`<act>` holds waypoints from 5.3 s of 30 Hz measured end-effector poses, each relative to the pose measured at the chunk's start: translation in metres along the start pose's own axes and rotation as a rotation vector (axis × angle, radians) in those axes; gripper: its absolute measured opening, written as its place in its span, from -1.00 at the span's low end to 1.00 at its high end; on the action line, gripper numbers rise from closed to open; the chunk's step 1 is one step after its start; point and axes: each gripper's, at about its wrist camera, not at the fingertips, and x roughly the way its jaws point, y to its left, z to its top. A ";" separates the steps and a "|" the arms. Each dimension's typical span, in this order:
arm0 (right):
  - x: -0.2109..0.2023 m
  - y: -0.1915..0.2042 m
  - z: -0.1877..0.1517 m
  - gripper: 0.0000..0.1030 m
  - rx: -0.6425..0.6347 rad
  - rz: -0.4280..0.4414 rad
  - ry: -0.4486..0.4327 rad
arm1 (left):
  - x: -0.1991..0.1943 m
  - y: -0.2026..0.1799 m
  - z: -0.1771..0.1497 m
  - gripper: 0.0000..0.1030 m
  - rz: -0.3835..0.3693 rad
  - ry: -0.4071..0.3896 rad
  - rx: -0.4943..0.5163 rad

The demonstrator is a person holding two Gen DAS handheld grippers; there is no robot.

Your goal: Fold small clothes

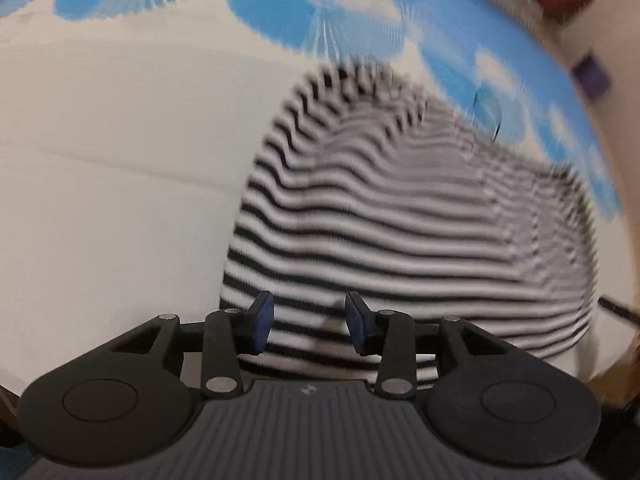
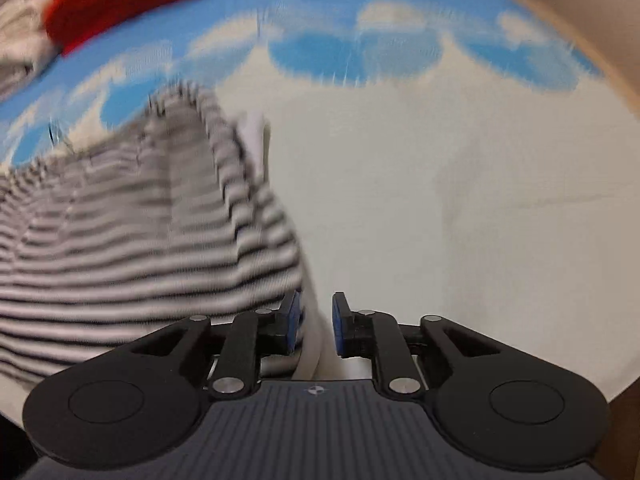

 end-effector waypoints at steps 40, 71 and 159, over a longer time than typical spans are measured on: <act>-0.093 -0.030 -0.015 -0.18 0.218 0.156 -0.345 | 0.026 0.036 -0.067 0.18 -0.095 0.010 -0.541; -0.078 -0.019 -0.009 -0.18 0.219 0.108 -0.301 | -0.045 -0.021 -0.053 -0.83 0.134 -0.313 -0.208; -0.027 -0.036 0.005 -0.17 0.233 0.255 -0.106 | 0.079 -0.289 -0.071 0.61 -0.010 0.159 0.599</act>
